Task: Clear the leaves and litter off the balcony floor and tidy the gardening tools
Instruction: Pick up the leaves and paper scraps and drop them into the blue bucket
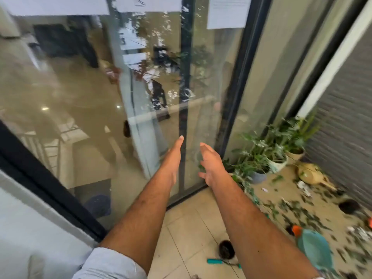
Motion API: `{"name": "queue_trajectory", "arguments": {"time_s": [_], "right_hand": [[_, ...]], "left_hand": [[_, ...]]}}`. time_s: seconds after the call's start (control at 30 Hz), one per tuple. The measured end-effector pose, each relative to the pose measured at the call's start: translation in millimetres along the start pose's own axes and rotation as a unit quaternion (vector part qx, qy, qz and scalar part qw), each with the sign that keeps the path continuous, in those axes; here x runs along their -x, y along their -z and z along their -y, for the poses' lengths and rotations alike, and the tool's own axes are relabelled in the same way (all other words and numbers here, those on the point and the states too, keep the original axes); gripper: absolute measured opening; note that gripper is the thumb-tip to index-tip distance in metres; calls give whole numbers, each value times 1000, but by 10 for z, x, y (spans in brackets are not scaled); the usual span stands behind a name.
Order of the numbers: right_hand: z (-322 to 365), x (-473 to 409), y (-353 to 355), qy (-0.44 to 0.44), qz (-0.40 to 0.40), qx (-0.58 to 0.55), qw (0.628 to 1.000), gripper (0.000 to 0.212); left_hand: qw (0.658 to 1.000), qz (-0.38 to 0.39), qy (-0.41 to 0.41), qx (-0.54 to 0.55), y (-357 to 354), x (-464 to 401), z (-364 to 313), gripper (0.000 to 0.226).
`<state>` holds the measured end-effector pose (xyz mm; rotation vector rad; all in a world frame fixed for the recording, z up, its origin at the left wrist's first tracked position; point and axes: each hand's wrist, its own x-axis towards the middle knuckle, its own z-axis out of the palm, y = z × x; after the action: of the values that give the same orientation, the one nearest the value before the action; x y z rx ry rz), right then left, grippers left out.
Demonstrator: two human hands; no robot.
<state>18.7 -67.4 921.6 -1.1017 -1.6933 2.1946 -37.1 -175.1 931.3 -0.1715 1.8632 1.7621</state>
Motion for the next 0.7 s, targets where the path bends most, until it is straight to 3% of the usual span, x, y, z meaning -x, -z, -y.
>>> {"name": "queue_trajectory", "arguments": {"time_s": [0.17,0.33,0.5,0.63,0.7], "right_hand": [[-137,111,1012,-18,-76,-42,996,38],[-247,251,2061,-15,-137,-74,988,42],[-258,475,3173,-19,-176,-101,979,48],[-253,690,4063,-17,-205,-122,971,35],[-272,775,4489,-18,-223,-131,966,29]], "left_hand": [[995,76,42,-47,-733,283,272,111],[984,154,54,-71,-1605,588,417,100],[973,197,63,-98,-2654,682,746,126],[960,238,80,-124,-3404,1166,826,94],[954,252,87,-140,-3732,1328,901,88]]}}
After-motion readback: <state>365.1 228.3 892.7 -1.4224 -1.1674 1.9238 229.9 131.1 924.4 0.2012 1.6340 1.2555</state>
